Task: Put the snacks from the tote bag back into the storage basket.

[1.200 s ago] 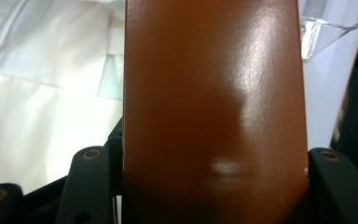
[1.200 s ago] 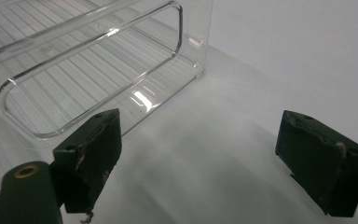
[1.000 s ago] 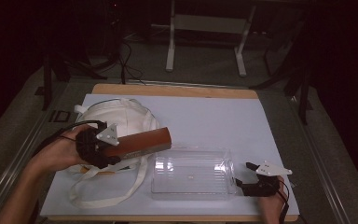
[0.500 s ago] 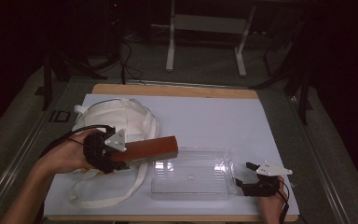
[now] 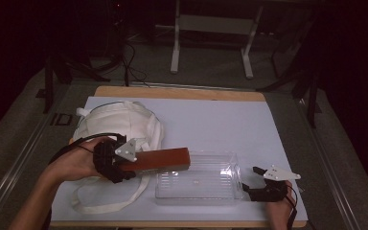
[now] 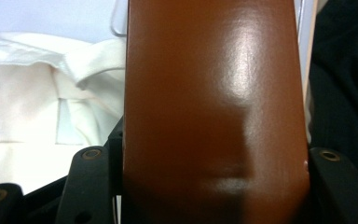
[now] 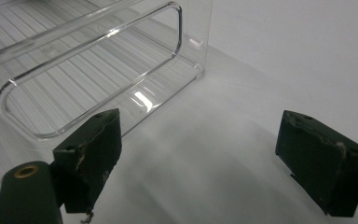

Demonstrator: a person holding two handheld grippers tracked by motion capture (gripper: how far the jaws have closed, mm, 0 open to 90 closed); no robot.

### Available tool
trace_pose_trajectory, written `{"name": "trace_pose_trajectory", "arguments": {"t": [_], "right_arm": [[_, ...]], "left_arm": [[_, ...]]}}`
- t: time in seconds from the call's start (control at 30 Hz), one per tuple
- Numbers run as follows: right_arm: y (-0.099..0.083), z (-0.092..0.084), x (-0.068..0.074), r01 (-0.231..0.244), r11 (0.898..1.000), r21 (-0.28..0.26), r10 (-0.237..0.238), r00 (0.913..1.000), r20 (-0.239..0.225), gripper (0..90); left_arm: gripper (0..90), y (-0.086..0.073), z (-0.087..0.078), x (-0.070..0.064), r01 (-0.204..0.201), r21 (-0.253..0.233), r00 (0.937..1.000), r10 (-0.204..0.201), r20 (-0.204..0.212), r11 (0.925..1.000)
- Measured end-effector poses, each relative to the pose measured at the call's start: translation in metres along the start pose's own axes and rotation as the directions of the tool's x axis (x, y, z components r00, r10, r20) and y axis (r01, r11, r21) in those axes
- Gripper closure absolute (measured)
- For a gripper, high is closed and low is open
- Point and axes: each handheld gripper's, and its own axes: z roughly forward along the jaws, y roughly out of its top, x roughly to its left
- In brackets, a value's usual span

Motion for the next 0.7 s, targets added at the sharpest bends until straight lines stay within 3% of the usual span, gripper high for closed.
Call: {"name": "trace_pose_trajectory", "arguments": {"t": [0.7], "right_arm": [[0.0, 0.0, 0.0, -0.002, 1.0, -0.001, 0.002, 1.0, 0.001, 14.3]], "left_arm": [[43.7, 0.012, 0.015, -0.007, -0.053, 0.024, 0.9977, 0.052, 0.044, 0.9983]]}}
